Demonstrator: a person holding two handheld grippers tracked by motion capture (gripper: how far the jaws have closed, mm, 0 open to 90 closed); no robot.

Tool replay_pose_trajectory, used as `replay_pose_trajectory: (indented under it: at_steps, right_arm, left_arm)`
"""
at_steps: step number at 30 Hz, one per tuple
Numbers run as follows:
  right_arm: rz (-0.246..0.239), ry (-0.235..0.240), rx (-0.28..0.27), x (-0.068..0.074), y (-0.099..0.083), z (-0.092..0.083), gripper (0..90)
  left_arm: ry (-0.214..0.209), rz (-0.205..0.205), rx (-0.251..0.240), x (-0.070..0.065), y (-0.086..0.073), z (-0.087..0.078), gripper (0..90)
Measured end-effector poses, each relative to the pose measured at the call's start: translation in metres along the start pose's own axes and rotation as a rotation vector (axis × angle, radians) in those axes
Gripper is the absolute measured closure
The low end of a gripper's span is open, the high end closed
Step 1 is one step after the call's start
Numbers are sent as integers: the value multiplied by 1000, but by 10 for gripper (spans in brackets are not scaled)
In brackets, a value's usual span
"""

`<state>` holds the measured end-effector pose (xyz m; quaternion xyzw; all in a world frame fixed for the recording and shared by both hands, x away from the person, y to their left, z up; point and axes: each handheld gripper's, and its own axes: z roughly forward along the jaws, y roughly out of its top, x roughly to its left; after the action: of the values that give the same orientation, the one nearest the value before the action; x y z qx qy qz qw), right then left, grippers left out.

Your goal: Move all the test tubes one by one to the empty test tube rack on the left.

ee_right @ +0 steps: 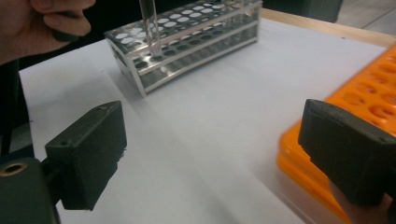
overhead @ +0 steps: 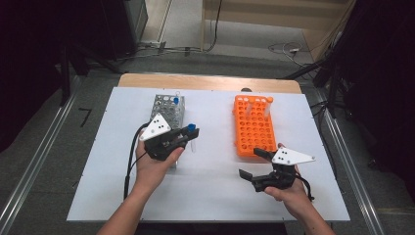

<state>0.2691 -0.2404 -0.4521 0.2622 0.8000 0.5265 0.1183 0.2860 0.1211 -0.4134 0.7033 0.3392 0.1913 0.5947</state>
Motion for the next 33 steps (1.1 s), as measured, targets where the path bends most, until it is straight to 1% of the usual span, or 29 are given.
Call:
replay_pose_trajectory:
  at_steps: [3,4,7,12,14,15,17,20,22,25,27,29,31,33]
  right_arm:
    - [7,-23,3,-5,-6,-8,63]
    - [13,-32,3,-7,-8,-11,64]
    - [27,-68,-6,-11,-16,-19,63]
    - [44,-88,-11,-19,-27,-29,63]
    - [51,-97,-9,-22,-30,-30,64]
    - [51,-102,-11,-24,-30,-30,63]
    - [64,-105,-12,-27,-31,-30,64]
    - [65,-111,-7,-29,-32,-30,64]
    - [69,-112,-9,-31,-33,-31,64]
    - [70,-115,-13,-32,-33,-31,64]
    - [71,-116,-14,-32,-33,-31,64]
    - [72,-117,-12,-32,-33,-31,64]
    - [73,-114,-13,-33,-33,-32,64]
    - [74,-114,-12,-33,-33,-32,64]
  left_arm:
    - [34,-4,-6,14,5,0,770]
    - [41,-11,-11,18,6,0,770]
    - [67,-16,-23,30,9,2,770]
    - [112,-31,-39,47,12,5,770]
    - [127,-29,-41,53,13,7,770]
    - [129,-34,-45,55,13,9,770]
    - [130,-30,-47,59,14,13,770]
    - [150,-26,-47,66,14,18,770]
    - [174,-37,-40,70,13,22,770]
    - [200,-50,-48,76,13,26,770]
    - [225,-49,-59,79,14,28,770]
    - [253,-41,-57,82,16,30,770]
    - [270,-44,-67,84,18,32,770]
    - [289,-33,-69,85,18,35,770]
